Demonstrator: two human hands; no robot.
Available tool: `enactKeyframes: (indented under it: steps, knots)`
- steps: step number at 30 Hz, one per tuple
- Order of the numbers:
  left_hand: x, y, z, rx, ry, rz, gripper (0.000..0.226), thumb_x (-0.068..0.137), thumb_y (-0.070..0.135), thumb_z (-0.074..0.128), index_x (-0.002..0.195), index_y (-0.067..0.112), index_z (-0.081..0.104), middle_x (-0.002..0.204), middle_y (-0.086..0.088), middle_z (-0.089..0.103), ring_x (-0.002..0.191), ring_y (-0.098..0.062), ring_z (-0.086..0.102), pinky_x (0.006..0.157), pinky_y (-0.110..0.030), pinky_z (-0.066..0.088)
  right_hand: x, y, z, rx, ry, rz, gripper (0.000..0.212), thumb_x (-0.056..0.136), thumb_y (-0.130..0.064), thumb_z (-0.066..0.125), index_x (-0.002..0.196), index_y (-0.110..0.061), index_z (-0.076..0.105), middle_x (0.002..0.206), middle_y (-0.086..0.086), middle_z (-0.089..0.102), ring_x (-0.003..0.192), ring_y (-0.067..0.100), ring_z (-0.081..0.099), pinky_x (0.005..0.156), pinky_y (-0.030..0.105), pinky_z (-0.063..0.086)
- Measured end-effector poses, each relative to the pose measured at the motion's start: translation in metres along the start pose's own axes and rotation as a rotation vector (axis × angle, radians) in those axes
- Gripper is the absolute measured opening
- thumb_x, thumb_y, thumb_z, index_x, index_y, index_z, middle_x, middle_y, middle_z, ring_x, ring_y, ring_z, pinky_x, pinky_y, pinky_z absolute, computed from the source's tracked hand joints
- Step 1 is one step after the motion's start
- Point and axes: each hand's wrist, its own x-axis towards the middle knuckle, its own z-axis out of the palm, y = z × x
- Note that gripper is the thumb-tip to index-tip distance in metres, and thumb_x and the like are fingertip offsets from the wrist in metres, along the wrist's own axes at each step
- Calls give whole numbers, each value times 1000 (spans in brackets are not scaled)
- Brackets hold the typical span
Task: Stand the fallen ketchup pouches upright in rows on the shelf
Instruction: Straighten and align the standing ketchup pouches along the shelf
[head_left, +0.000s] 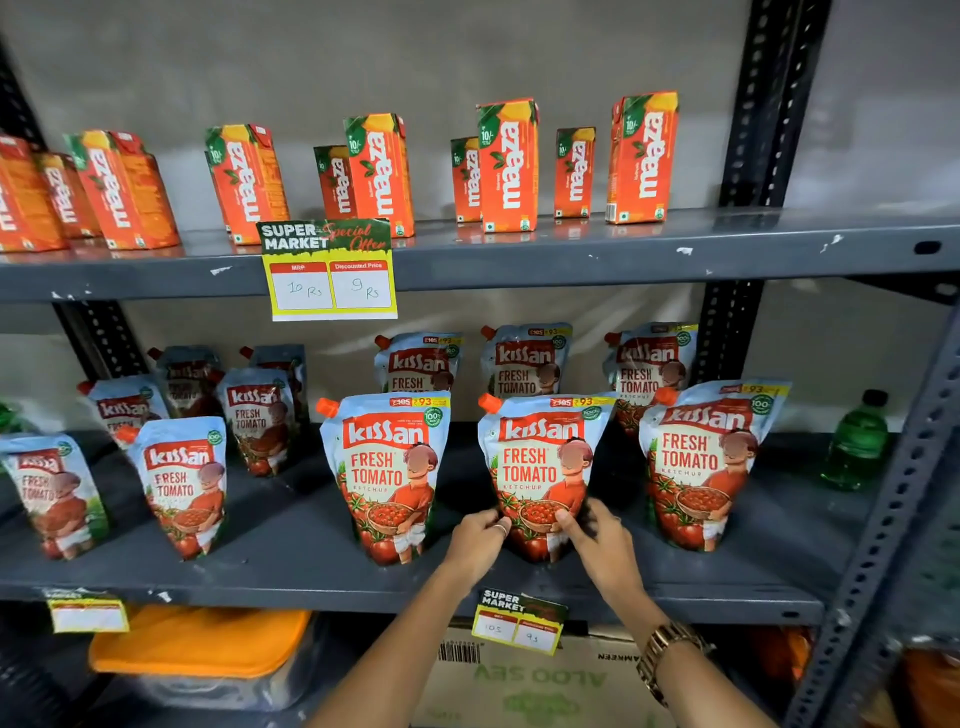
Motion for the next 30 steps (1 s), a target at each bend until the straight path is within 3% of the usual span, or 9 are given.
enactKeyframes:
  steps: [5, 9, 12, 14, 17, 22, 27, 30]
  knots:
    - [-5, 0, 1, 8, 3, 0, 41, 95, 22, 48, 134, 10, 48, 140, -10, 52, 129, -25, 47, 110, -40, 39, 2, 1, -1, 0, 1, 14, 41, 84, -35, 62, 116, -11, 55, 109, 7, 65, 94, 15, 57, 80, 27, 45]
    - [-12, -4, 17, 20, 244, 36, 48, 89, 23, 58, 134, 11, 47, 137, -12, 51, 127, -27, 47, 106, -38, 40, -1, 9, -13, -1, 154, 18, 36, 86, -33, 60, 114, -11, 57, 105, 8, 68, 99, 22, 62, 82, 30, 49]
    - [-26, -1, 32, -6, 470, 156, 29, 85, 17, 62, 113, 11, 57, 113, -10, 61, 93, -22, 60, 80, -31, 49, -5, 16, -30, 21, 326, -6, 22, 88, -26, 59, 104, -12, 60, 94, 4, 66, 92, 23, 63, 76, 30, 48]
    - [-34, 4, 41, 26, 537, 291, 6, 85, 15, 61, 89, 16, 57, 88, -4, 62, 74, -16, 57, 66, -25, 44, -7, 20, -45, 15, 463, -18, 13, 88, -21, 58, 96, -12, 61, 86, 1, 62, 86, 25, 63, 73, 31, 47]
    - [-39, 13, 58, 94, 468, 403, 12, 83, 14, 60, 72, 12, 60, 65, 0, 61, 64, -17, 56, 59, -25, 41, -4, 29, -67, 5, 608, 17, 11, 87, -15, 57, 96, -8, 58, 92, 13, 63, 86, 32, 60, 77, 40, 50]
    - [-33, 35, 94, 82, 221, 464, 11, 85, 8, 55, 80, 15, 62, 63, 7, 56, 62, -13, 54, 65, -28, 46, 3, 44, -100, 27, 650, 125, 18, 87, -10, 58, 103, -3, 53, 108, 21, 58, 95, 33, 56, 83, 41, 46]
    - [-18, 45, 123, 117, 113, 407, 25, 88, 6, 51, 112, 3, 61, 85, -3, 60, 78, -13, 55, 69, -25, 46, 7, 58, -122, 38, 512, 173, 36, 87, -12, 60, 118, 2, 49, 120, 23, 56, 113, 36, 51, 95, 45, 42]
    - [-7, 53, 141, 49, -34, 266, 41, 91, 9, 52, 132, 4, 48, 116, -13, 59, 101, -18, 56, 91, -32, 48, 9, 66, -131, 55, 387, 190, 50, 88, -16, 58, 132, 1, 40, 134, 23, 50, 125, 36, 44, 104, 46, 37]
